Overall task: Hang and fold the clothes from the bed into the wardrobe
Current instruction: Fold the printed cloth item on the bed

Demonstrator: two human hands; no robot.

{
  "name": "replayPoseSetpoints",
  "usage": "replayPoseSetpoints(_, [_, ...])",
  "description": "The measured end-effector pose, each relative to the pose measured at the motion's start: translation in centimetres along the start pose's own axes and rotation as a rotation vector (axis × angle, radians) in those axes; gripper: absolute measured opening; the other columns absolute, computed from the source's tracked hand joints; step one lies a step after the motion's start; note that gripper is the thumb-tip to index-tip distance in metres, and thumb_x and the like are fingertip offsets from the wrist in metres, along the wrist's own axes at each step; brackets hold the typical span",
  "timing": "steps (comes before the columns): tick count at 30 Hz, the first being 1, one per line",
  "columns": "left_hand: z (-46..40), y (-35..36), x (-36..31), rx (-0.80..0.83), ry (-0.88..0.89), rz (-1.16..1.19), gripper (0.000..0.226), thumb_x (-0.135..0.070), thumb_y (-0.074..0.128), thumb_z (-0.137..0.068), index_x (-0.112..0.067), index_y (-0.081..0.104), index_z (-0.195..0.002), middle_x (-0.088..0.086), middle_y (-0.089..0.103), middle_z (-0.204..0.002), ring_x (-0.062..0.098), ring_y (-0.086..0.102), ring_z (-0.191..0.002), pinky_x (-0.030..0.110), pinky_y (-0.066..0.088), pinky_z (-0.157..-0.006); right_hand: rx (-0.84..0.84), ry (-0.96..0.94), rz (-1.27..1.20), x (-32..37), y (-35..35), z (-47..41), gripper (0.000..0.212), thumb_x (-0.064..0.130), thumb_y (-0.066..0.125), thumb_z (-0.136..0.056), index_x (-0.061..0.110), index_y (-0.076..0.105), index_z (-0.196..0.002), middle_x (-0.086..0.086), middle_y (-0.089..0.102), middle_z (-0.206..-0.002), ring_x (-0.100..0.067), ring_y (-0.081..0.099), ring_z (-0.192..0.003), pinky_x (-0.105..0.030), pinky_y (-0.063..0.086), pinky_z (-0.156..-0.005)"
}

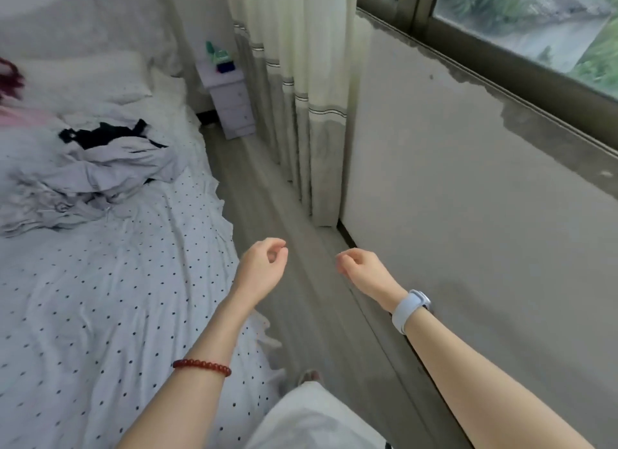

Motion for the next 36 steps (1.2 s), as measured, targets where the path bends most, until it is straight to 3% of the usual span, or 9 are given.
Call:
replayPoseSetpoints(2, [-2.6,-1.5,1.4,-0.051,-0.042,-0.051,0.027,-0.022,0.048,-0.095,-0.016,0.06,-0.118,0.0,0.061,-0.118,0.011,0.056,-0.102,0.02,0.036,-0.085,0.075,-0.093,0.155,2.1,1.0,-3.4,0.029,0.02,0.036,-0.096,0.015,0.06,-0.112,0.001,0.059,-0.104,-0.016,0.052,-0.098,-0.024,0.039,-0.082])
replayPoseSetpoints(4, [-5.6,-2.8,2.8,-0.092,-0.058,-0.117,0.028,-0.023,0.048,-0.095,-0.015,0.06,-0.119,0.002,0.059,-0.12,0.017,0.056,-0.11,0.025,0.04,-0.091,0.104,-0.202,0.345,4.1,2.1,-7.2,0.031,0.019,0.035,-0.096,0.013,0.058,-0.115,-0.004,0.059,-0.111,-0.022,0.053,-0.106,-0.027,0.04,-0.085])
replayPoseSetpoints(11, [-18.9,-8.6,6.6,-0.135,-0.116,-0.222,0.032,-0.028,0.043,-0.097,-0.016,0.055,-0.124,0.003,0.054,-0.128,0.02,0.052,-0.115,0.034,0.041,-0.096,0.175,-0.367,0.701,11.9,6.1,-22.9,0.027,0.017,0.032,-0.096,0.01,0.055,-0.108,-0.01,0.055,-0.106,-0.033,0.05,-0.104,-0.04,0.044,-0.086])
replayPoseSetpoints(15, [-25.8,-13.9,9.0,-0.203,-0.174,-0.184,0.032,-0.024,0.044,-0.097,-0.014,0.055,-0.124,0.005,0.055,-0.127,0.021,0.052,-0.116,0.036,0.042,-0.096,0.218,-0.429,0.729,18.5,9.0,-31.0,0.03,0.017,0.032,-0.096,0.009,0.056,-0.112,-0.012,0.056,-0.109,-0.033,0.05,-0.106,-0.041,0.044,-0.089])
replayPoseSetpoints(20, [-29.9,-18.9,14.3,-0.29,-0.325,-0.061,0.031,-0.023,0.046,-0.096,-0.015,0.056,-0.125,0.003,0.055,-0.126,0.018,0.053,-0.113,0.03,0.041,-0.095,0.419,-0.455,0.754,24.1,14.8,-37.7,0.029,0.019,0.032,-0.098,0.008,0.056,-0.108,-0.012,0.057,-0.112,-0.033,0.052,-0.107,-0.038,0.043,-0.09])
replayPoseSetpoints(23, [-32.3,-21.7,18.4,-0.385,-0.422,0.023,0.03,-0.02,0.048,-0.095,-0.013,0.057,-0.123,0.005,0.056,-0.124,0.019,0.054,-0.111,0.025,0.04,-0.091,0.503,-0.508,0.763,27.7,18.8,-41.9,0.033,0.019,0.031,-0.099,0.009,0.054,-0.121,-0.01,0.055,-0.125,-0.028,0.052,-0.113,-0.031,0.041,-0.093])
replayPoseSetpoints(26, [-35.7,-24.7,23.5,-0.47,-0.53,0.102,0.031,-0.018,0.048,-0.096,-0.012,0.055,-0.125,0.008,0.054,-0.126,0.02,0.053,-0.111,0.023,0.038,-0.089,0.588,-0.584,0.733,31.4,24.5,-46.9,0.035,0.017,0.035,-0.099,0.012,0.05,-0.13,-0.006,0.052,-0.132,-0.022,0.051,-0.119,-0.026,0.038,-0.096])
replayPoseSetpoints(32, [-46.1,-31.8,33.1,-0.6,-0.737,0.211,0.037,-0.022,0.047,-0.096,-0.012,0.048,-0.132,0.01,0.045,-0.136,0.024,0.051,-0.116,0.031,0.041,-0.094,0.737,-0.635,0.705,39.4,37.4,-59.4,0.034,0.015,0.036,-0.098,0.011,0.046,-0.131,-0.011,0.052,-0.126,-0.026,0.054,-0.107,-0.031,0.044,-0.089])
replayPoseSetpoints(36, [-52.8,-36.7,38.3,-0.582,-0.818,0.189,0.041,-0.022,0.044,-0.097,-0.011,0.042,-0.136,0.013,0.04,-0.139,0.026,0.044,-0.123,0.029,0.037,-0.093,0.775,-0.664,0.72,44.8,44.7,-65.8,0.039,0.021,0.036,-0.099,0.015,0.038,-0.137,-0.005,0.044,-0.134,-0.022,0.05,-0.113,-0.03,0.043,-0.088])
Point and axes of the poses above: each hand's wrist, its own z-axis away from the middle knuckle, its own y-axis out of the palm, x = y × z, the point moved 3 cm from there along -z, towards the middle knuckle
